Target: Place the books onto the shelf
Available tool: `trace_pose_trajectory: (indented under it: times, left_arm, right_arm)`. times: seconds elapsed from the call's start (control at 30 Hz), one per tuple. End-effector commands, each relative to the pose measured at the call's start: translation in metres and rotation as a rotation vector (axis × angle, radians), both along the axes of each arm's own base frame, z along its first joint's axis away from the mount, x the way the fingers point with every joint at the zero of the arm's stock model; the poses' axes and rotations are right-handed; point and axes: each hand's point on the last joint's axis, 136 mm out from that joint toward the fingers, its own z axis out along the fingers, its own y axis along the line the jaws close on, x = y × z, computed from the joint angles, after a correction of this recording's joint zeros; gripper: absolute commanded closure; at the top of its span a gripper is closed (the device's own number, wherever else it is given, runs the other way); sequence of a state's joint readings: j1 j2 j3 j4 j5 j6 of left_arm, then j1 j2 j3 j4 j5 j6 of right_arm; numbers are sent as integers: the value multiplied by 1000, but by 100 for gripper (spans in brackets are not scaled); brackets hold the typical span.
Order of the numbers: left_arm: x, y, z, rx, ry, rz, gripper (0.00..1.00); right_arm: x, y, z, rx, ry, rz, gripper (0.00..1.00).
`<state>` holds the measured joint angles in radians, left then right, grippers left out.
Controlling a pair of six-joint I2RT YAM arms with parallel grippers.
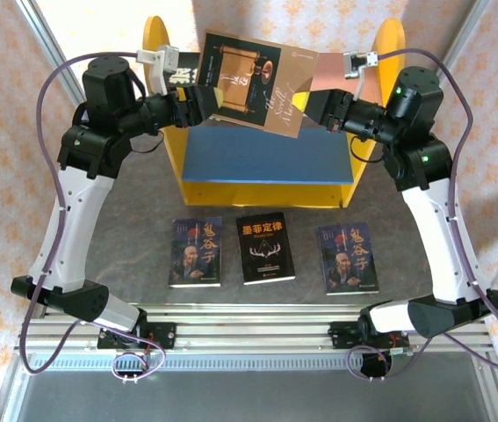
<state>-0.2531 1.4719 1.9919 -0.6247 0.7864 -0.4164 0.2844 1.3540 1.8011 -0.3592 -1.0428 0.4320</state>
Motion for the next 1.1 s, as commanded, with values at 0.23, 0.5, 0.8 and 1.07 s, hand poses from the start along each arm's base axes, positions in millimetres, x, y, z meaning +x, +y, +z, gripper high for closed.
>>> trace_pose_trajectory:
  times: [0.23,0.5,0.8,1.07]
  left_arm:
    - [-23,0,23,-14,-108,-59,59]
    - [-27,1,33,-51,-143,-51,89]
    - [-31,9,45,-108,-185,2,100]
    - [-52,20,73,-172,-261,38,100]
  right_arm:
    - [-10,0,30,43,-118,42,100]
    - [-1,3,21,44,-77,38,93]
    - [6,2,13,40,-47,15,77]
    - [8,2,6,30,-34,11,63]
